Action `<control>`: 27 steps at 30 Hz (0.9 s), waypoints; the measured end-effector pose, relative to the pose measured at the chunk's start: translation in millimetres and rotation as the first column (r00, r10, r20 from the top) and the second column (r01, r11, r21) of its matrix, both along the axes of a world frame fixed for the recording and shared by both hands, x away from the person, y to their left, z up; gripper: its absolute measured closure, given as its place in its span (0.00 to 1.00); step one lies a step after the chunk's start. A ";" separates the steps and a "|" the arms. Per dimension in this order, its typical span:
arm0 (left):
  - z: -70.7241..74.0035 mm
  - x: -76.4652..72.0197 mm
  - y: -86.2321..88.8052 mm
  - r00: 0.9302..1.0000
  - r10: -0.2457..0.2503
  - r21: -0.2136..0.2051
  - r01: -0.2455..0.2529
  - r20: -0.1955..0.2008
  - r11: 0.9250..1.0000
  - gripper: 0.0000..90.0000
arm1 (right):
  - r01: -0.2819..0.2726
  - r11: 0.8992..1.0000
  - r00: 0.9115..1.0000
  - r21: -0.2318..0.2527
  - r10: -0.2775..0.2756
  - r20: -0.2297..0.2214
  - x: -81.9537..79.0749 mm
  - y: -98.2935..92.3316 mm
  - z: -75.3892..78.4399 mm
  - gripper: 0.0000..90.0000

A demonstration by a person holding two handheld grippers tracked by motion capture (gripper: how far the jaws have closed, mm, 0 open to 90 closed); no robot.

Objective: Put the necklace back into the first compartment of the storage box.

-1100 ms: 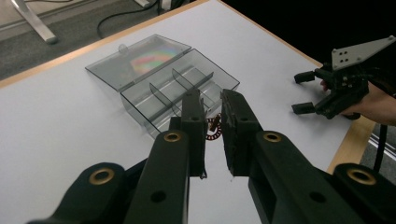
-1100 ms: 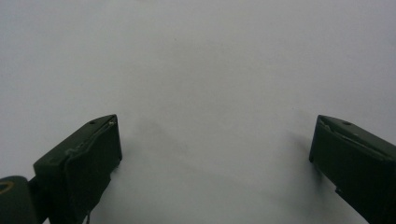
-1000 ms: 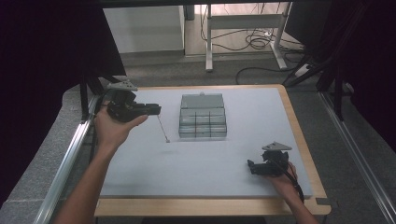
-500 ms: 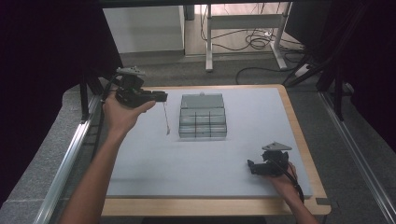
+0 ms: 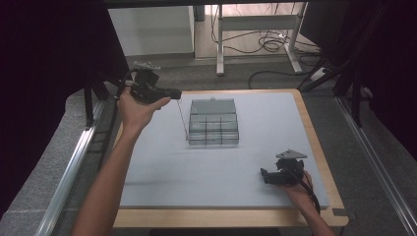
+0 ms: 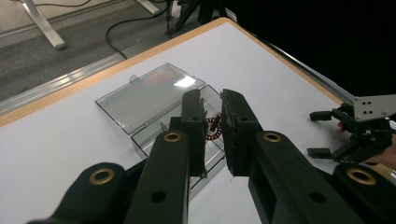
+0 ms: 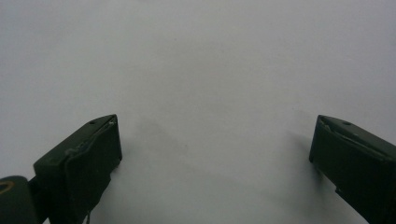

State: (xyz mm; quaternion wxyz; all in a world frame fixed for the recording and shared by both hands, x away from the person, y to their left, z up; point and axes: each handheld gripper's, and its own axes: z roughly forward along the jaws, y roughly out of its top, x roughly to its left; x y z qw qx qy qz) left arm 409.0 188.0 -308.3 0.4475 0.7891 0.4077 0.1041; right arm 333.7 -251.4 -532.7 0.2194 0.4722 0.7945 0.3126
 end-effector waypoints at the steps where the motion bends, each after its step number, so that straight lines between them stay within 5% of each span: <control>1: -0.3 1.8 -0.5 1.000 0.002 -0.001 -0.002 -0.002 1.000 0.90 | -0.001 1.000 1.000 -0.001 0.001 0.001 0.1 -0.1 0.0 0.02; 27: -6.8 42.4 -21.6 1.000 0.024 0.026 -0.024 -0.016 0.999 0.90 | 0.001 1.000 1.000 0.002 -0.001 0.000 0.0 0.1 -0.1 0.02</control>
